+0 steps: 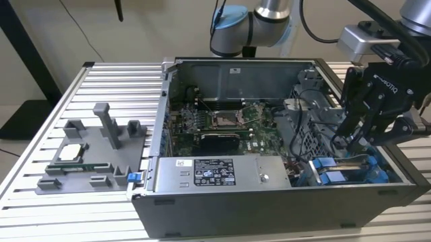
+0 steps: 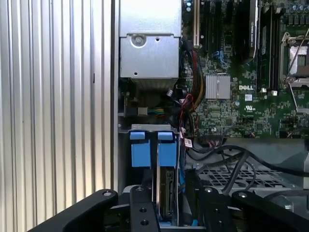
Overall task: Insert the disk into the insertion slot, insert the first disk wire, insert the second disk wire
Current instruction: 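Insert the disk into the insertion slot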
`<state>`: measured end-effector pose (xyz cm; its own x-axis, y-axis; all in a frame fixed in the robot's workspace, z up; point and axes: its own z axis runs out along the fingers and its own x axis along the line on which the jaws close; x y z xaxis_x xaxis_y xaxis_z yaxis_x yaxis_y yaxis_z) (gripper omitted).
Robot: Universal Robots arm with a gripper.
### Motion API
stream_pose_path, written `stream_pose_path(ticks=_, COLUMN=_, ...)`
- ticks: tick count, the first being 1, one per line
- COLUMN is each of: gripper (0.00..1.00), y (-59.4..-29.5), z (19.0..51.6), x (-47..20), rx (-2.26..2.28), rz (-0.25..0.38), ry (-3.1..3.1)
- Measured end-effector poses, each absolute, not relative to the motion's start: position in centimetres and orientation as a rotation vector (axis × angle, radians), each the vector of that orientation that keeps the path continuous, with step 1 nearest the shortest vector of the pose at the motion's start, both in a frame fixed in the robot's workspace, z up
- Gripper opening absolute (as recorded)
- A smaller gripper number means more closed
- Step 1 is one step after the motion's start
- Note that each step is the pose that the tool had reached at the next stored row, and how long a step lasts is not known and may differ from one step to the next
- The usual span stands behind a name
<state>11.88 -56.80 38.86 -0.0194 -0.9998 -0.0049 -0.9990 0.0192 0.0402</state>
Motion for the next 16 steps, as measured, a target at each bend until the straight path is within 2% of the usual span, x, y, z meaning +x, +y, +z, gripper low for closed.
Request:
stream_pose_path(ticks=5, gripper=1.0, y=-56.67, z=38.94, x=11.89, rx=2.188, rz=-0.057, ry=-2.23)
stream_pose_path(ticks=13, gripper=1.0, y=-56.58, z=38.94, x=11.81, rx=2.237, rz=-0.106, ry=-2.277)
stream_pose_path(ticks=16, gripper=1.0, y=-56.53, z=38.89, x=11.76, rx=2.259, rz=-0.096, ry=-2.296)
